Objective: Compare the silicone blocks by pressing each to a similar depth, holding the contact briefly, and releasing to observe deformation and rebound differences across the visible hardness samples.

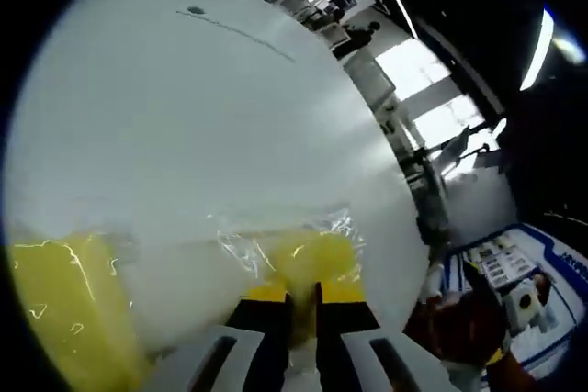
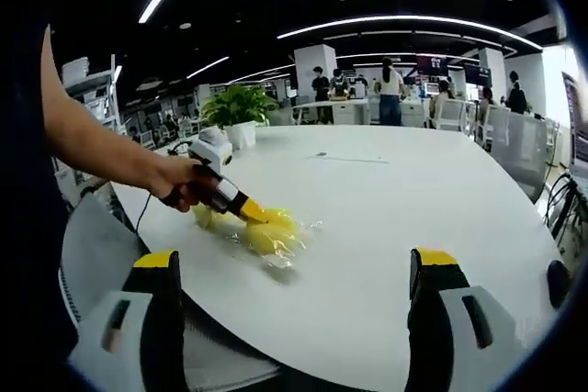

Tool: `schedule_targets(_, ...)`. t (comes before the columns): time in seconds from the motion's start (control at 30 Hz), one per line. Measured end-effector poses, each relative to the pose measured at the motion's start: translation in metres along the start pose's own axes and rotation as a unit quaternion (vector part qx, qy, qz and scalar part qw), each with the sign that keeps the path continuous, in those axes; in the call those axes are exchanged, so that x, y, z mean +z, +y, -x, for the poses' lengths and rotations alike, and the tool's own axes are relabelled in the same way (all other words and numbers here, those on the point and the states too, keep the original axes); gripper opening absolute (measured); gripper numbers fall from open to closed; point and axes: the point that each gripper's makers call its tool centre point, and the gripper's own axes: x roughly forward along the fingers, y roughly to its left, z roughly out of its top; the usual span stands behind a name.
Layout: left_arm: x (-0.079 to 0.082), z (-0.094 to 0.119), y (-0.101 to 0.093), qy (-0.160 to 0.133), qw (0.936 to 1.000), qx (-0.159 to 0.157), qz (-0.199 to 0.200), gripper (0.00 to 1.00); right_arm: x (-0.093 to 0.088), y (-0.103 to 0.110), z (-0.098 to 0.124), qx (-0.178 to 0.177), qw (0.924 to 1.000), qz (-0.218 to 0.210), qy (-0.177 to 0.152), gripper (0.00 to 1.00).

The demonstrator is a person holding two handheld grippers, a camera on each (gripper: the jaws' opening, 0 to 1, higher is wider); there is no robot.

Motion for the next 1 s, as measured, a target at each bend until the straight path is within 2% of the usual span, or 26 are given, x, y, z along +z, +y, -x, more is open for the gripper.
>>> schedule_targets(0.03, 0.0, 0.0, 0.001, 0.004, 0.9999, 0.005, -0.009, 0.09, 0.0, -0.001, -0.001, 0.0, 1.0, 0.0, 0.001, 0.97)
schedule_targets(0.07, 0.002, 0.0, 0.003, 0.001, 0.9991, 0.014, -0.041, 0.1, 0.0, -0.002, -0.001, -0.001, 1.0, 0.0, 0.002, 0.97)
schedule_targets(0.13, 0.003, 0.0, 0.006, -0.002, 0.997, 0.025, -0.074, 0.12, 0.001, -0.004, -0.001, -0.003, 1.0, -0.002, 0.0, 0.97)
schedule_targets(0.2, 0.001, 0.0, 0.006, 0.001, 0.9981, 0.025, -0.056, 0.13, 0.003, -0.004, -0.001, -0.004, 1.0, -0.003, -0.003, 0.97)
schedule_targets(0.33, 0.002, 0.0, 0.008, -0.002, 0.9974, 0.032, -0.065, 0.16, 0.002, -0.005, -0.003, -0.002, 1.0, -0.002, -0.001, 0.97)
schedule_targets(0.4, 0.002, 0.0, 0.009, -0.001, 0.9979, 0.032, -0.056, 0.19, 0.003, -0.003, -0.003, -0.001, 1.0, -0.002, -0.001, 0.97)
schedule_targets(0.53, 0.007, 0.006, 0.02, -0.009, 0.9947, 0.059, -0.084, 0.34, 0.002, -0.002, -0.003, 0.001, 1.0, -0.001, 0.001, 0.97)
schedule_targets(0.6, 0.001, 0.009, 0.006, 0.001, 0.9945, 0.022, -0.102, 0.33, 0.001, -0.002, -0.004, 0.003, 1.0, -0.001, 0.003, 0.97)
schedule_targets(0.63, 0.002, 0.013, -0.007, -0.005, 0.9952, -0.006, -0.098, 0.34, 0.002, -0.001, -0.004, 0.003, 1.0, -0.001, 0.003, 0.97)
schedule_targets(0.67, 0.009, 0.018, -0.01, -0.022, 0.9947, -0.007, -0.1, 0.37, 0.002, -0.002, -0.004, 0.003, 1.0, -0.001, 0.004, 0.97)
schedule_targets(0.73, 0.023, 0.031, -0.019, -0.059, 0.9896, -0.012, -0.131, 0.49, 0.004, -0.002, -0.004, 0.002, 1.0, 0.0, 0.002, 0.97)
schedule_targets(0.8, 0.037, 0.05, -0.036, -0.097, 0.9813, -0.039, -0.162, 0.57, 0.004, -0.002, -0.005, 0.002, 1.0, -0.001, 0.003, 0.97)
schedule_targets(0.83, 0.041, 0.058, -0.042, -0.108, 0.9787, -0.048, -0.168, 0.62, 0.004, -0.002, -0.006, 0.003, 1.0, -0.001, 0.006, 0.97)
schedule_targets(0.87, 0.048, 0.07, -0.047, -0.126, 0.9726, -0.059, -0.186, 0.67, 0.004, -0.002, -0.006, 0.005, 1.0, -0.001, 0.008, 0.97)
schedule_targets(0.9, 0.053, 0.078, -0.049, -0.137, 0.9685, -0.059, -0.199, 0.72, 0.004, -0.001, -0.007, 0.006, 0.9999, 0.0, 0.008, 0.97)
schedule_targets(0.93, 0.06, 0.092, -0.05, -0.155, 0.9609, -0.057, -0.222, 0.78, 0.005, 0.0, -0.007, 0.008, 0.9999, 0.001, 0.007, 0.97)
schedule_targets(1.0, 0.068, 0.112, -0.05, -0.18, 0.9498, -0.054, -0.25, 0.87, 0.006, 0.0, -0.008, 0.009, 0.9999, 0.002, 0.007, 0.97)
